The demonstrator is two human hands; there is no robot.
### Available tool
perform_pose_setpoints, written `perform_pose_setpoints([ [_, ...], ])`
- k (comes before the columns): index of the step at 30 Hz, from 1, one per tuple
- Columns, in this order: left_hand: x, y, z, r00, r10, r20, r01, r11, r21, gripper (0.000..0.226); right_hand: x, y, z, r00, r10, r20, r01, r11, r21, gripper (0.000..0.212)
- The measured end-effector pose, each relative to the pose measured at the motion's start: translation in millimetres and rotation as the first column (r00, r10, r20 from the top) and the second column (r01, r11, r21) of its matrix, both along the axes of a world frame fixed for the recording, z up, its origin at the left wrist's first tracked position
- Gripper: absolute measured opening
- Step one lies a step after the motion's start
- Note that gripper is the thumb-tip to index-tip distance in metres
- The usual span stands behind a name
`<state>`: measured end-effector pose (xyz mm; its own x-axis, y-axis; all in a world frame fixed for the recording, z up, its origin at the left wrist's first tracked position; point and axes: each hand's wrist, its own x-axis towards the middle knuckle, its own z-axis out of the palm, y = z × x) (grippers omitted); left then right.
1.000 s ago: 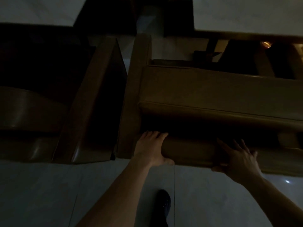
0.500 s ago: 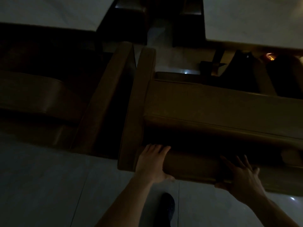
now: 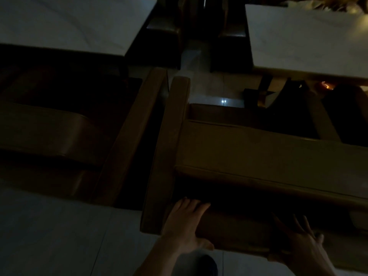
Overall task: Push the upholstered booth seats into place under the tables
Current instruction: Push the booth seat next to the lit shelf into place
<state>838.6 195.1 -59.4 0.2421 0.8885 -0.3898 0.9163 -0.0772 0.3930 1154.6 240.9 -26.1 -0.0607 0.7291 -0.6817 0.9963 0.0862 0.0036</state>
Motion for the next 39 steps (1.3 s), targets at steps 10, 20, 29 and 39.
perform_pose_setpoints([
  [10,-14.1,43.6,-8.1,0.999,-0.002,-0.047,0.004,0.998,0.055,0.111,-10.2,31.6,-6.3,0.999,0.031,-0.04,-0.028,0.997,0.066,0.12],
  [20,-13.3,51.3,-2.2,0.996,-0.004,-0.085,0.013,0.995,0.099,0.116,-4.7,32.1,-14.1,0.997,0.037,-0.073,-0.026,0.988,0.151,0.119],
  [29,-1.5,26.5,-3.2,0.992,0.099,-0.077,-0.077,0.966,0.249,0.108,24.1,6.4,-22.1,0.989,-0.037,-0.141,0.075,0.96,0.269,0.118],
  [39,1.6,31.7,-6.0,0.992,0.102,-0.075,-0.08,0.966,0.246,0.106,29.6,15.1,-32.4,0.989,-0.046,-0.141,0.083,0.96,0.266,0.113],
])
